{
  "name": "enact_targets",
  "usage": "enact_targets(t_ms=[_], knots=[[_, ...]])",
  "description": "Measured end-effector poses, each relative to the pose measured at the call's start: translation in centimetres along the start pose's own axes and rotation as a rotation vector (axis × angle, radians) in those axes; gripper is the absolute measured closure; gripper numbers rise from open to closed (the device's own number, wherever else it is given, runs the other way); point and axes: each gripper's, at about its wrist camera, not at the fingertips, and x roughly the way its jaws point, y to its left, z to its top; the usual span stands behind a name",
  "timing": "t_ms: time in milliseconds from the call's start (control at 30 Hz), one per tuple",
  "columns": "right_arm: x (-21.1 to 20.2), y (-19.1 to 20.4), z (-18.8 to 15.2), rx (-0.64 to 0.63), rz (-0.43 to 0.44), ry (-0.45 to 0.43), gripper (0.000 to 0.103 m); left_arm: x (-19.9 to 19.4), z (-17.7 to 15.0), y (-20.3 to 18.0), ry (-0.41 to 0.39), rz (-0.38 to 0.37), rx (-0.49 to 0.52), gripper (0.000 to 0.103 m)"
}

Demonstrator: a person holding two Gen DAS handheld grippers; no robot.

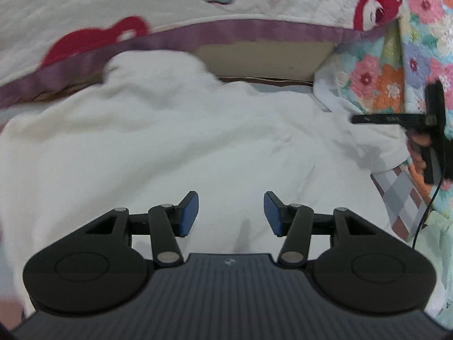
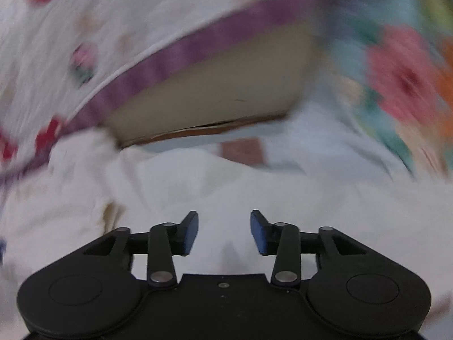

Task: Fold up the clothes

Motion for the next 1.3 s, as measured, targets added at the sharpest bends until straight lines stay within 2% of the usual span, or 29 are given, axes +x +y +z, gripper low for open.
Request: enact_targets(t_ms=[100, 267, 367, 467, 600, 700, 733, 767, 800, 933, 1200, 1300], knots=[[3.6, 2.7, 3.4, -0.124, 0.028, 0.026, 0.05, 3.3, 2.2, -1.3, 0.02, 0.006, 0.026, 0.053], [8.8, 3.8, 7.2, -0.171, 0.017, 0.037, 0.049, 6.3, 3.4, -1.5, 0.044, -0.012, -0.048, 0.053], [11.2, 3.7, 8.2, -0.172, 0.034, 0.08, 0.045, 7.1, 3.2, -1.3, 0.056, -0.011, -0.064, 0.053], [13.1, 3.3, 8.3, -0.175, 0.049, 0.133, 0.045, 7.5, 3.0, -0.8, 0.071, -0.005, -0.062, 0.053], [13.4, 2.3, 7.5, -0.133, 0.071, 0.104, 0.044, 7.8, 2.7, -0.1, 0.08, -0.008, -0.07, 0.053], [13.8, 1.6, 6.8, -0.077, 0.117, 0.139, 0.045, 7.9, 2.7, 0.0, 0.077, -0.015, -0.07, 0.053], [13.9, 1.6, 6.5, -0.081, 0.132, 0.151, 0.047, 8.0, 2.7, -0.1, 0.075, -0.018, -0.066, 0.053], [13.6, 1.8, 6.2, -0.095, 0.134, 0.138, 0.074, 8.2, 2.7, -0.2, 0.074, -0.019, -0.063, 0.053], [13.2, 2.1, 5.9, -0.116, 0.124, 0.103, 0.094, 8.3, 2.8, -0.3, 0.072, -0.02, -0.059, 0.053], [10.3, 2.5, 5.1, -0.097, 0.045, -0.076, 0.095, 8.9, 2.6, -1.1, 0.064, -0.018, -0.031, 0.053], [12.0, 2.8, 4.8, -0.168, -0.1, -0.055, 0.096, 9.1, 1.9, -1.7, 0.056, 0.016, -0.009, 0.052], [11.5, 1.6, 4.9, -0.051, -0.154, -0.083, 0.096, 9.0, 1.7, -2.0, 0.052, 0.027, -0.013, 0.052]])
